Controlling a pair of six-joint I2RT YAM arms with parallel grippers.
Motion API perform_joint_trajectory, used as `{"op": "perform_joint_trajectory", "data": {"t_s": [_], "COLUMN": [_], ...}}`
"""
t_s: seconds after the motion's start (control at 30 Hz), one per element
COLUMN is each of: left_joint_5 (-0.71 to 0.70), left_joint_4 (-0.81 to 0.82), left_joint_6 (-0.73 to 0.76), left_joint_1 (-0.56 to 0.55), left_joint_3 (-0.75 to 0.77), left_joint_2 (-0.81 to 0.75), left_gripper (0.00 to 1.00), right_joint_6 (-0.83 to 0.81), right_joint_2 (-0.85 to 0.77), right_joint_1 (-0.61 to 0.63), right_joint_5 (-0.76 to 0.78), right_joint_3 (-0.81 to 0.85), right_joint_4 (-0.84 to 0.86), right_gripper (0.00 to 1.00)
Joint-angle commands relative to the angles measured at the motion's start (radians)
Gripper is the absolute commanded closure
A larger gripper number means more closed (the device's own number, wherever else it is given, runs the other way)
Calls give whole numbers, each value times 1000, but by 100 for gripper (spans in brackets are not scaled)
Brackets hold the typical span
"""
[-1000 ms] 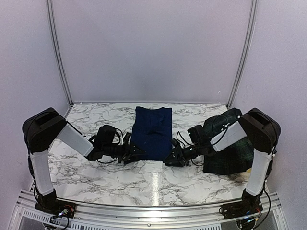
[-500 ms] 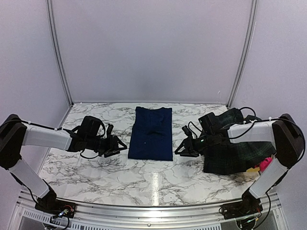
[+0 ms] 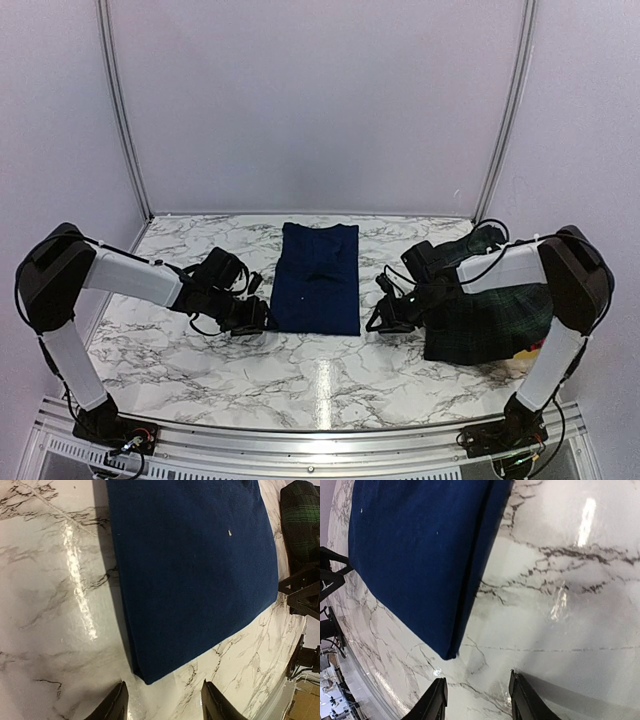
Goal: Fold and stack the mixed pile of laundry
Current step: Fold the 2/3-rectangle-folded T-shirt at the center of the board.
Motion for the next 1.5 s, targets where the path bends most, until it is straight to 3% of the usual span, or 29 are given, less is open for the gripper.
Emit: {"op": "perform_joint_trajectory", "data": {"t_s": [0.0,0.53,0.7,0.83,0.93,1.27,1.47], "left_joint_5": [-19,-21,-14,5,19,21,-30], "left_joint_4": [-35,-48,-47,-51,-62,-210,-321], "left_joint_6": [24,88,99,105,101,4,-51], "left_joint_1": [-8,-3,-3,-7,-17,-180,-207], "left_joint_3": [11,26,42,40,24,-91,-33], "left_joint_2": [54,102,120,106,55,-288,-452], "left_gripper": [50,62,72,87,100,100,100], "right_joint_6": [-6,23,24,14,9,59,109], "right_joint_2": [63,150,179,169,112,-188,-348], "right_joint_1": [12,102,98,95,97,164,172], "right_joint_5": [1,-26,-10,-12,-20,-77,-62], "right_joint_3": [47,59,70,80,59,-71,9], "right_joint_4": [39,83,89,79,68,-60,-181], "right_gripper": [57,62,76,97,100,100,100]}}
